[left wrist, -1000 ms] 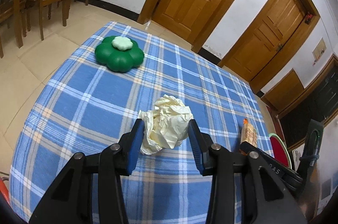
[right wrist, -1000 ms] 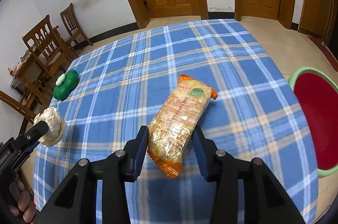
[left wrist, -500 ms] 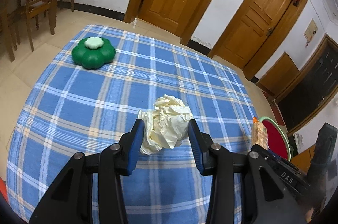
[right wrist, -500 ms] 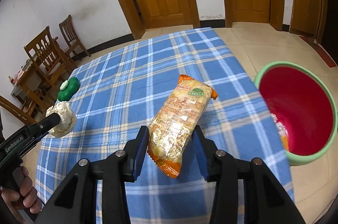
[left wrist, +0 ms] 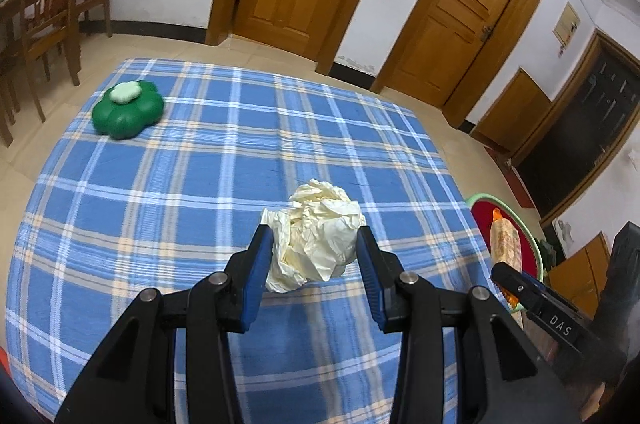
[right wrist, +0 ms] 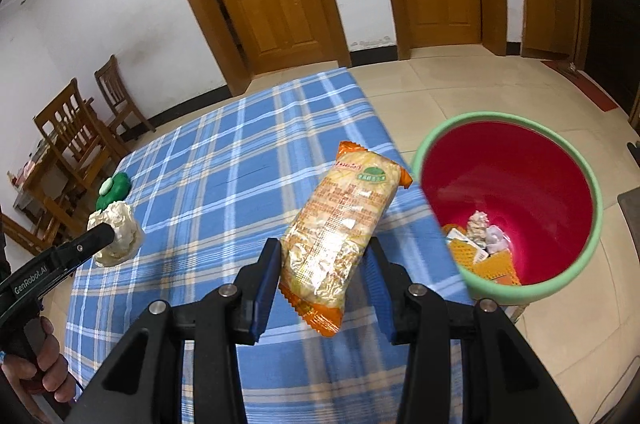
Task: Collect trash
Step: 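Carry the white paper and the snack bag over the red bucket, then open the right tool to drop the snack bag while the left tool drops the paper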
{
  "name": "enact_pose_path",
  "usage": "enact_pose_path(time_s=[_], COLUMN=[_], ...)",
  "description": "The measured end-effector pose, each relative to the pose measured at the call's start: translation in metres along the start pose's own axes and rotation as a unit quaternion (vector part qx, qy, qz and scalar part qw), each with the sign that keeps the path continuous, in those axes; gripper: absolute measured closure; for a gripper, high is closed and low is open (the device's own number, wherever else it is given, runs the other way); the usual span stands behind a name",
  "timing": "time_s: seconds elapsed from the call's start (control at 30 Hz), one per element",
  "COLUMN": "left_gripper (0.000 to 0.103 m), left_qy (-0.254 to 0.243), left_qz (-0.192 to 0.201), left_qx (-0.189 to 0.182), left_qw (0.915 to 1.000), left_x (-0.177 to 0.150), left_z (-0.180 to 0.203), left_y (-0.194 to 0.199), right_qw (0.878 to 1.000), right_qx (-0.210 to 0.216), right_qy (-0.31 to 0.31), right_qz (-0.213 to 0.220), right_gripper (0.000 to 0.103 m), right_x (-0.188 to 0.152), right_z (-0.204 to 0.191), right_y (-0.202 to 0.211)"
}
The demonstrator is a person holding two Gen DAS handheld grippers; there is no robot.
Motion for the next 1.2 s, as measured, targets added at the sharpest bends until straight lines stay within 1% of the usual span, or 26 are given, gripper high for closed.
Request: enact_pose_path(time_s=[0.3,0.7,1.03,1.2], left_gripper=[0.060,0.060,0.060,0.060], left_qy=[-0.046,-0.100,-0.137,-0.150], left_qz=[-0.017,-0.038,-0.055,-0.065], left_qx=[-0.008,-0.018,-0.031,-0.038], left_qw=[0.9988,0.9941,0.9885,0.9858], left_x=[-0.007,-0.016,-0.024,-0.027], left_z=[0.046,0.102,0.142,0.157], left_y=[-0.012,-0.034,-0.055,-0.064], right_qw=[0.999,0.995,0.990,0.987], right_qx=[-0.013,-0.039,-0.059,-0.067], right_qy=[-0.031,-0.084,-0.129,-0.146], right_qz=[0.014,0.026,0.016,0.008], right_gripper=[0.058,0.058,0.058,0.057], right_x=[-0.003,-0.010,-0.019,-0.025], right_z=[0.034,0.089,0.134,0.151], right_y=[0.011,0.020,0.008,-0.002])
Point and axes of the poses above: each gripper's, at about its wrist camera, not at the fingertips, and y roughly against the way its jaws point, z to its right, x to its top, the point moved 3 cm from there along -y, roughly the way its jaws point, and after that the axes turned 8 degrees about y, right-handed, at the moved point
